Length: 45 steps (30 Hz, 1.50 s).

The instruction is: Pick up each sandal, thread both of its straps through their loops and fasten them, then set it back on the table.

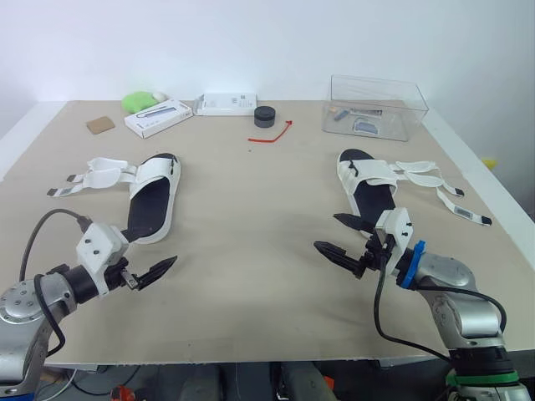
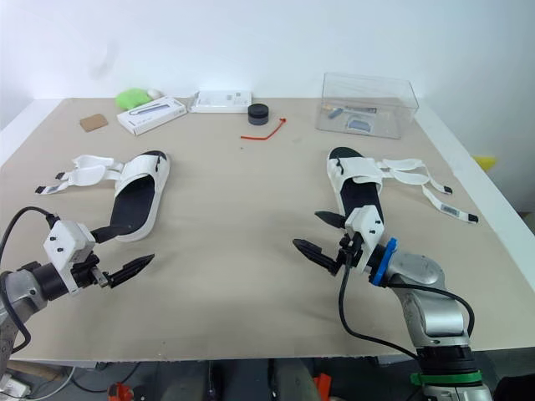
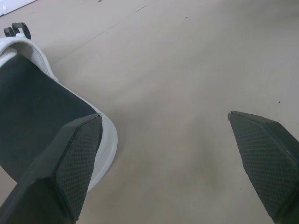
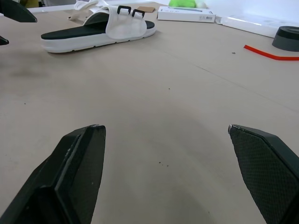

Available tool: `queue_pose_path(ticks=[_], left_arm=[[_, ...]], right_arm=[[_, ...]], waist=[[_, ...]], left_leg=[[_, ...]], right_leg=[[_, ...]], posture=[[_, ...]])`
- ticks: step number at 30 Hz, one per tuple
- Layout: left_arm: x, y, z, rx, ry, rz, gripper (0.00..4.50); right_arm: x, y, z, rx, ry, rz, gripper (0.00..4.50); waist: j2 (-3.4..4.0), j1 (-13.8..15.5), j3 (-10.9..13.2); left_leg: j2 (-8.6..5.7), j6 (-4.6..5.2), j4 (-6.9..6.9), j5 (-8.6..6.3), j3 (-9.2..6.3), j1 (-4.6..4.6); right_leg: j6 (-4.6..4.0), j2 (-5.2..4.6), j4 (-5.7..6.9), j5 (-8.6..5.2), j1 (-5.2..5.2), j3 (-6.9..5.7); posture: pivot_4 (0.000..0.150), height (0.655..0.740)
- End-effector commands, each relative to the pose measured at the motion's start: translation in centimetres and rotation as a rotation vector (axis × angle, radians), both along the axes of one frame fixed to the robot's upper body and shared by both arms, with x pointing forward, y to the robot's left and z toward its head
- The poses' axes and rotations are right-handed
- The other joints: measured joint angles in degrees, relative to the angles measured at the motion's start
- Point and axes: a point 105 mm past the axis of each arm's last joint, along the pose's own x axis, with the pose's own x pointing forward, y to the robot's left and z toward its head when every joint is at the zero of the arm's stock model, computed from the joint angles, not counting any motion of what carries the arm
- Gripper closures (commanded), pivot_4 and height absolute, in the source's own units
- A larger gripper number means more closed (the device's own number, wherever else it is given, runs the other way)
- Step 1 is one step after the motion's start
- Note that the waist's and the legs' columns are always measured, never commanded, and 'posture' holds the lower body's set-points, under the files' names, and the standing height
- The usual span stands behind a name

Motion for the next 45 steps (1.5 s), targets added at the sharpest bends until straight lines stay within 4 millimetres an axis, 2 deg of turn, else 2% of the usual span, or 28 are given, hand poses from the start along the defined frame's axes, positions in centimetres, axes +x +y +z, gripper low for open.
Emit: queue_pose_path(ticks=[1, 11, 16, 18, 22, 25, 29, 33, 45], left_arm=[[-0.1, -0.1, 1.3, 0.014, -0.050, -0.026, 0.03], [0.4, -2.2, 0.7, -0.036, -0.031, -0.115, 0.03], [0.4, -3.4, 0.5, -0.038, -0.026, -0.170, 0.03], [0.2, -4.9, 0.6, -0.047, -0.029, -0.226, 0.03], [-1.8, -9.7, 0.8, -0.062, 0.005, -0.473, 0.03], [-2.4, -11.7, 0.6, -0.046, 0.019, -0.578, 0.03], [-2.2, -13.4, 1.2, -0.082, 0.006, -0.636, 0.03], [-2.0, -14.1, 1.4, -0.107, -0.003, -0.638, 0.03], [-2.5, -14.3, 1.0, -0.134, -0.001, -0.589, 0.03]], right_arm=[[-0.7, 0.2, 0.7, -0.015, -0.034, 0.057, 0.00], [-0.6, -0.4, -0.2, -0.029, -0.013, 0.010, 0.00], [0.1, -1.1, 0.4, 0.025, 0.006, -0.063, 0.00], [1.1, -2.1, 1.1, 0.080, 0.016, -0.166, 0.00], [3.7, -4.7, 3.2, 0.181, 0.032, -0.423, 0.00], [4.9, -6.0, 3.4, 0.163, 0.052, -0.532, 0.00], [5.6, -6.9, 3.0, 0.109, 0.071, -0.577, 0.00], [7.3, -7.1, 2.3, 0.062, 0.093, -0.615, 0.00], [11.8, -6.1, 2.7, 0.111, 0.075, -0.668, 0.00]], waist=[[0.00, 0.0, 0.0], [-0.01, 0.0, 0.0], [0.00, 0.0, 0.0], [0.00, 0.0, 0.0], [-0.01, 0.0, 0.0], [-0.01, 0.0, 0.0], [-0.01, 0.0, 0.0], [0.00, -0.4, 0.0], [0.01, -0.5, 0.0]], left_leg=[[0.00, -0.01, 0.00, 0.00, 0.01, 0.00], [0.01, -0.02, 0.01, -0.02, 0.15, 0.01], [0.01, -0.02, 0.00, -0.02, 0.24, 0.04], [0.00, -0.02, 0.01, -0.02, 0.24, 0.04], [-0.02, -0.02, 0.05, -0.02, 0.39, 0.02], [-0.09, -0.02, 0.07, -0.02, 0.43, 0.02], [-0.10, 0.01, 0.04, -0.04, 0.40, -0.02], [-0.09, 0.07, 0.03, -0.07, 0.46, -0.06], [-0.07, 0.08, 0.04, -0.06, 0.49, 0.04]], right_leg=[[0.00, 0.00, 0.00, 0.00, 0.00, 0.01], [0.04, 0.01, 0.00, 0.03, -0.03, 0.09], [0.08, 0.02, 0.00, 0.05, -0.03, 0.12], [0.09, 0.00, 0.00, 0.05, -0.03, 0.14], [0.20, -0.01, 0.00, 0.13, -0.05, 0.26], [0.27, -0.03, -0.01, 0.17, -0.04, 0.31], [0.19, 0.01, -0.03, 0.12, -0.04, 0.35], [0.22, 0.07, -0.02, 0.15, -0.03, 0.46], [0.24, 0.07, -0.04, 0.22, -0.05, 0.61]], posture=[[0.150, 0.7400], [0.150, 0.7400], [0.150, 0.7400], [0.150, 0.7400], [0.150, 0.7400], [0.150, 0.7400], [0.150, 0.7400], [0.150, 0.7400], [0.150, 0.7400]])
